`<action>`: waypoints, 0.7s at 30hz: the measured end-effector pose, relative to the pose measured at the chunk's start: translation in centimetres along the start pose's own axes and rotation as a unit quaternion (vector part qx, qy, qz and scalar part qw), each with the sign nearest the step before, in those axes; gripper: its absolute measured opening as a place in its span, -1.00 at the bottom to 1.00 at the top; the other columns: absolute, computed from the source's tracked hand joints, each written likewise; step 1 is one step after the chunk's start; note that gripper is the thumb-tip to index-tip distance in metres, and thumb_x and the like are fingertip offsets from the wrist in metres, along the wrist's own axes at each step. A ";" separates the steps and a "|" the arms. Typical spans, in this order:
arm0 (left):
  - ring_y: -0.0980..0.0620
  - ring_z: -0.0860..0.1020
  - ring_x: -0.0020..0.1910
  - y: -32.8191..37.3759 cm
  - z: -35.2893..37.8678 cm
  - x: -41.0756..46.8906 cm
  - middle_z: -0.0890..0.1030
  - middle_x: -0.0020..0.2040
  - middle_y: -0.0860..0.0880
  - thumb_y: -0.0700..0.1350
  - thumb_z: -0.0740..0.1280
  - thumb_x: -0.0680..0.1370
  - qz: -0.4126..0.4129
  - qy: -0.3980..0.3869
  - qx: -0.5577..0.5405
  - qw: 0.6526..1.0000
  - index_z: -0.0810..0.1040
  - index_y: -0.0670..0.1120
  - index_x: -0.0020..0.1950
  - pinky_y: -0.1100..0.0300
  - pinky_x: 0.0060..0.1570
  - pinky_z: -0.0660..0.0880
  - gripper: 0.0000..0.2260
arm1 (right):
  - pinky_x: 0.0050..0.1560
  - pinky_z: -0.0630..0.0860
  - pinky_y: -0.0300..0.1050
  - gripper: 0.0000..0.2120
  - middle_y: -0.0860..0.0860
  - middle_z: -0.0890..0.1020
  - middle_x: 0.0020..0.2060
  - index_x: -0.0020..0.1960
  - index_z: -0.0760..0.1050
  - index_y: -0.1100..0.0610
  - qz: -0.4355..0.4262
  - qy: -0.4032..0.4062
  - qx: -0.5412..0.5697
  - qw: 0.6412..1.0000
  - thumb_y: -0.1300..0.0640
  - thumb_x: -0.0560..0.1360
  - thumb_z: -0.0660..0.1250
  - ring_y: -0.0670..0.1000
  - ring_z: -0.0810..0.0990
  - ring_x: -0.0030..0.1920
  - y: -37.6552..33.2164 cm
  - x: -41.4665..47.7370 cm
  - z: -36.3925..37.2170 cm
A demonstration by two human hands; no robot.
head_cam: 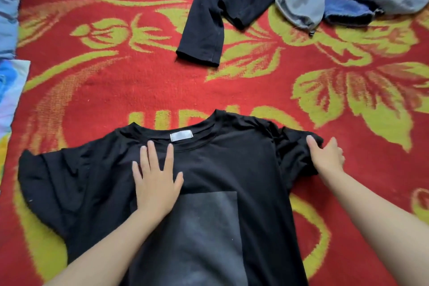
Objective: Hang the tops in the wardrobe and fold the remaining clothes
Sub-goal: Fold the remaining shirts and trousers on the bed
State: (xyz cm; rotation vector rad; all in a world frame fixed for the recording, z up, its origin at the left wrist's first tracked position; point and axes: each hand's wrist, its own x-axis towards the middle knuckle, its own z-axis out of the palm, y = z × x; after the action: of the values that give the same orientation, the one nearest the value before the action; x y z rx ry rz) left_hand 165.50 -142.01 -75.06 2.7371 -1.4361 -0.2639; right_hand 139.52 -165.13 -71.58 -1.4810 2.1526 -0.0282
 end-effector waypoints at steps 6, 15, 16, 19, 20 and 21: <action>-0.26 0.27 0.30 5.3 -0.1 -2.4 0.42 0.30 -0.38 0.00 0.60 0.18 0.056 -0.052 0.004 0.997 0.27 -0.12 0.38 -0.26 0.03 0.47 -0.13 | -0.23 0.51 -0.09 -0.87 0.16 0.56 -0.16 -0.15 0.47 0.27 0.105 -0.111 0.289 0.945 0.30 0.38 0.42 0.06 0.57 -0.22 0.2 -0.5 2.3; -0.31 0.34 0.36 11.0 -2.4 -1.4 0.27 0.42 -0.37 0.06 0.47 0.39 0.102 -0.115 0.002 0.988 0.21 -0.14 0.49 -0.15 0.19 0.42 -0.23 | 0.11 0.36 0.03 -0.67 0.25 0.49 0.15 0.19 0.37 0.25 0.010 0.066 0.155 0.986 0.14 0.50 0.32 0.24 0.45 0.17 5.9 2.6 -5.7; -0.26 0.13 0.48 11.8 -2.4 -1.5 0.05 0.50 -0.32 0.09 0.31 0.52 0.105 -0.157 0.009 0.982 0.02 -0.09 0.55 -0.11 0.35 0.27 -0.28 | 0.09 0.35 0.02 -0.66 0.25 0.50 0.15 0.21 0.33 0.25 -0.001 0.041 0.142 0.989 0.14 0.51 0.31 0.24 0.46 0.16 6.3 2.6 -5.7; -0.15 -0.22 0.51 13.3 -1.7 -1.9 -0.30 0.52 -0.18 0.17 0.02 0.62 0.123 -0.238 0.036 0.963 -0.33 0.04 0.51 -0.02 0.47 -0.03 -0.36 | 0.04 0.37 0.02 -0.57 0.23 0.53 0.15 0.27 0.26 0.14 -0.020 0.020 0.031 0.999 0.01 0.51 0.32 0.27 0.50 0.14 6.9 2.4 -5.4; -0.15 -0.24 0.51 13.6 -1.5 -2.1 -0.32 0.51 -0.17 0.18 0.01 0.61 0.133 -0.246 0.043 0.959 -0.35 0.06 0.50 -0.03 0.47 -0.05 -0.36 | 0.04 0.38 0.03 -0.51 0.22 0.53 0.16 0.31 0.24 0.09 -0.027 0.027 -0.007 0.999 -0.05 0.50 0.33 0.27 0.51 0.15 7.0 2.4 -5.4; -0.16 -0.25 0.51 14.0 -1.1 -2.2 -0.33 0.51 -0.17 0.19 0.01 0.61 0.141 -0.259 0.054 0.954 -0.35 0.08 0.50 -0.04 0.46 -0.06 -0.36 | 0.07 0.39 0.05 -0.44 0.21 0.51 0.19 0.37 0.21 0.05 -0.032 0.035 -0.029 0.998 -0.10 0.48 0.33 0.26 0.50 0.17 7.3 2.8 -5.4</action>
State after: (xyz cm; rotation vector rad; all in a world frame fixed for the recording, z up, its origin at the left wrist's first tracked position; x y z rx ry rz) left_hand 153.12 -148.24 -72.14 2.6055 -1.9842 -0.9728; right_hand 130.17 -166.11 -70.21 -1.6032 2.1770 -0.0408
